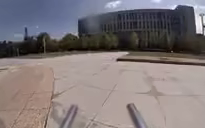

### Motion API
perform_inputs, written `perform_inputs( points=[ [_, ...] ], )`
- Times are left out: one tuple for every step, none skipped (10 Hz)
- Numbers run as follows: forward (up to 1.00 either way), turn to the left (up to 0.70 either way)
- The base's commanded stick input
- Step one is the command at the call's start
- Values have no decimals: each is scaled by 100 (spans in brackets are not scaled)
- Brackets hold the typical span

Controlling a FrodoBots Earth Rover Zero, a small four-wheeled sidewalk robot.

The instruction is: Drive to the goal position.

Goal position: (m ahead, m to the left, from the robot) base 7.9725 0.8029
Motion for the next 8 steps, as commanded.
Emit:
perform_inputs(
  points=[
    [70, 0],
    [70, 0],
    [70, 0],
    [70, 0],
    [70, 0],
    [70, 0],
    [70, 0],
    [70, 0]
  ],
)
